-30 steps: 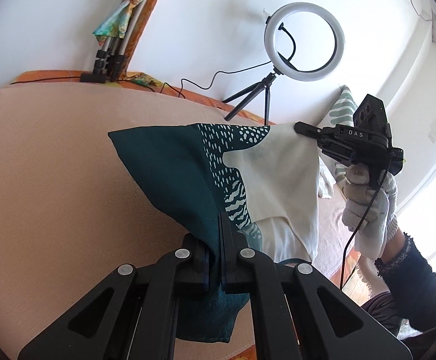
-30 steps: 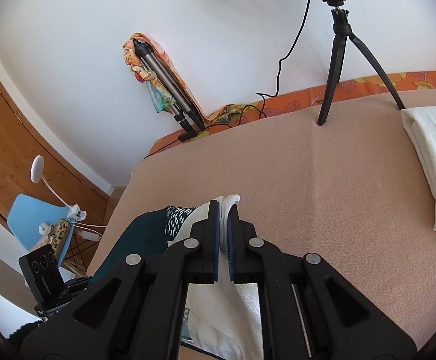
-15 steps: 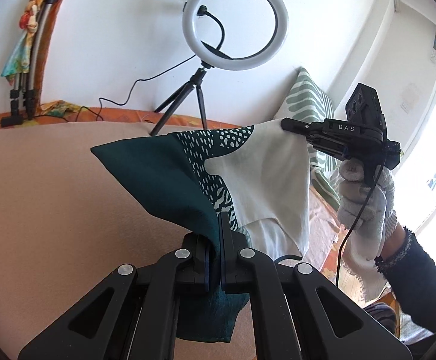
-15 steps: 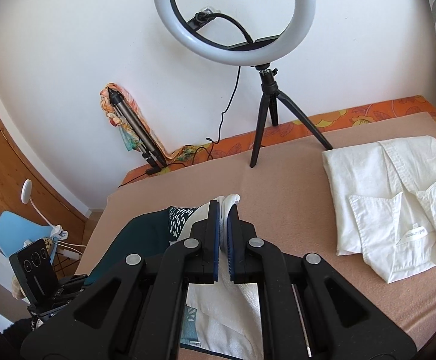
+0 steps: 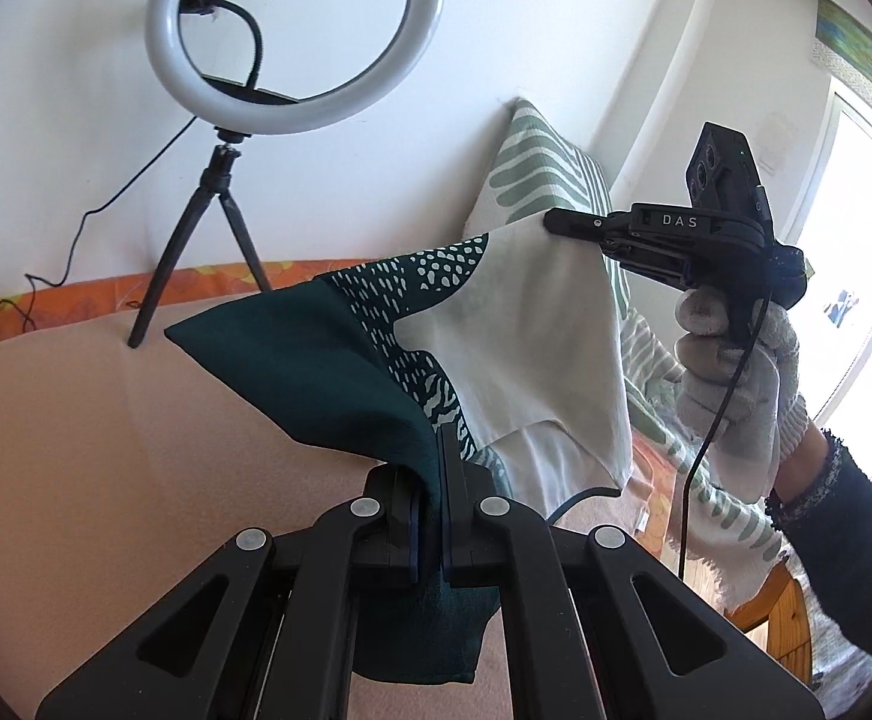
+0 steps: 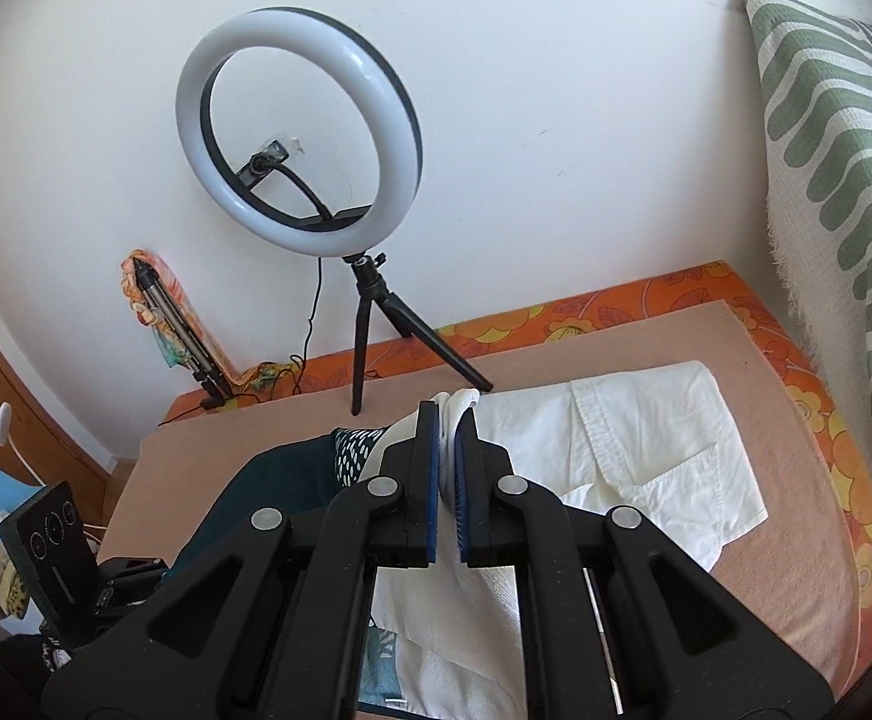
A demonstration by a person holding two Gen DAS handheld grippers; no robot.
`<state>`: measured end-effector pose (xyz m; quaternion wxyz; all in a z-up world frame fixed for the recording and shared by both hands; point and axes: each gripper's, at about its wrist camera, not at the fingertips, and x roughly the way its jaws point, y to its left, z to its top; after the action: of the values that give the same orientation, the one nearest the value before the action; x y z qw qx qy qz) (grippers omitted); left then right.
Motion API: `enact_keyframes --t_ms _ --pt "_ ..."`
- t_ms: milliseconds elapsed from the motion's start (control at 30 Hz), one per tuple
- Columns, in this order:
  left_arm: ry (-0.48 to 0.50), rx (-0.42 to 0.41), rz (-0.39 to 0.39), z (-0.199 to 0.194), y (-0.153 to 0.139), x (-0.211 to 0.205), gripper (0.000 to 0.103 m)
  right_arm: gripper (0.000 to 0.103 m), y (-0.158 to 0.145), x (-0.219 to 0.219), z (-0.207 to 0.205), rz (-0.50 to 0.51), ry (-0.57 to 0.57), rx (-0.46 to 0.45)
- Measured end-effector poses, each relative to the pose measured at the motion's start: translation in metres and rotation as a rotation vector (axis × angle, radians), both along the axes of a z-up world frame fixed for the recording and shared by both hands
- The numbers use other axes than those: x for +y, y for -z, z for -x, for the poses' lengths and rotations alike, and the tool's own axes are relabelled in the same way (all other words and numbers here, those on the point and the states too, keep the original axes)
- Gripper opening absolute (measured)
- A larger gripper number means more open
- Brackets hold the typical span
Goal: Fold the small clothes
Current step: 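Lift the folded bundle with both grippers and carry it toward the pillow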
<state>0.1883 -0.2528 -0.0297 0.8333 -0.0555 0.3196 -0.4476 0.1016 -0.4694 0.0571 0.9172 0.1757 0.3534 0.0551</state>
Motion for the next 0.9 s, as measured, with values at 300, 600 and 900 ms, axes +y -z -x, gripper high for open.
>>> enact_keyframes --t_ms 300,600,900 --pt "0.057 -0.078 -0.015 -0.022 -0.008 -0.076 0.003 0.005 -0.01 -0.086 -0.037 0.034 0.107 -0.026" --pt "0.057 -0.083 -0.04 -0.05 0.01 -0.114 0.003 0.005 0.022 -0.131 -0.077 0.075 0.146 0.011" --pt "0.051 -0.087 -0.118 -0.061 0.026 -0.133 0.006 0.006 0.063 -0.147 -0.111 0.146 0.187 0.087"
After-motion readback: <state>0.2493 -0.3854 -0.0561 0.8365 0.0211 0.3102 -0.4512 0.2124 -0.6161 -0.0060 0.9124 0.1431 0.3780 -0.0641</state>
